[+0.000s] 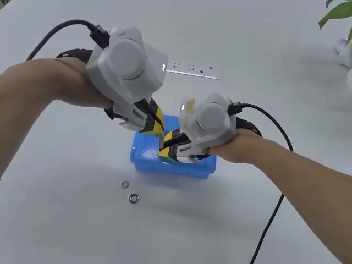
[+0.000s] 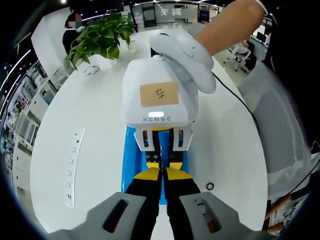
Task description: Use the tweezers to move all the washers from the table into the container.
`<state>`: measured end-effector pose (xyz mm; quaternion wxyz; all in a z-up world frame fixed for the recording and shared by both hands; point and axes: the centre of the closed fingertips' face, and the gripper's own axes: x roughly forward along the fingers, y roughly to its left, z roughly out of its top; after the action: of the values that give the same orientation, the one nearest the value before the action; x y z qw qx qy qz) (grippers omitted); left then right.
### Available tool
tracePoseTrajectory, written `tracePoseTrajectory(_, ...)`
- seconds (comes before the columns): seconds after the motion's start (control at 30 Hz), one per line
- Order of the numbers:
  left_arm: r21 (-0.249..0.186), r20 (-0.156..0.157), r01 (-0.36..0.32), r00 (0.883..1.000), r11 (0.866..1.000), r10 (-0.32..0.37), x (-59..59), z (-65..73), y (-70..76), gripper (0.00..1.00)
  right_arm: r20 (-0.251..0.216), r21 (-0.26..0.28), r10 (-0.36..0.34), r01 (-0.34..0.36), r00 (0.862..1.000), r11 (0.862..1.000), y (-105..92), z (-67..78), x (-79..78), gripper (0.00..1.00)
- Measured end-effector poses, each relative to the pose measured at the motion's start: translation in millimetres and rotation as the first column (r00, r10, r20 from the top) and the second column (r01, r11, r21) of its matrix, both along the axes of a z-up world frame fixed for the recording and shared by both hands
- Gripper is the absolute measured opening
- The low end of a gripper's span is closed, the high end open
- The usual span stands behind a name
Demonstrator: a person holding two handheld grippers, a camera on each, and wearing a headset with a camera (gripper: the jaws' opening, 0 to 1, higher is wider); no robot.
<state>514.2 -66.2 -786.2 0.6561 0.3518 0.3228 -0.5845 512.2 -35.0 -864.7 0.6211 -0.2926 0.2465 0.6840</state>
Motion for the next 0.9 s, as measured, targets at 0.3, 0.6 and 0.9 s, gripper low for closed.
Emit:
tracePoseTrajectory(0.3, 0.010, -0.001, 0.006, 1.000, 1.000, -0.006, -2.9, 0.1, 0.2, 0.05, 0.008, -0.008, 0.006, -0.006, 1.000, 1.000, -0.4, 0.6, -2.3, 0.11)
tracePoseTrajectory(0.6, 0.011, 0.007, 0.011, 1.000, 1.000, -0.011, -7.3, 7.3, 0.5, 0.05, 0.020, 0.001, -0.002, 0.002, 1.000, 1.000, 0.2, 7.3, -4.5, 0.11)
tracePoseTrajectory(0.9, 0.011, 0.023, 0.014, 1.000, 1.000, -0.014, -9.1, 20.3, -1.6, 0.05, 0.037, 0.011, -0.012, 0.011, 0.999, 1.000, -1.5, 21.1, -4.7, 0.11)
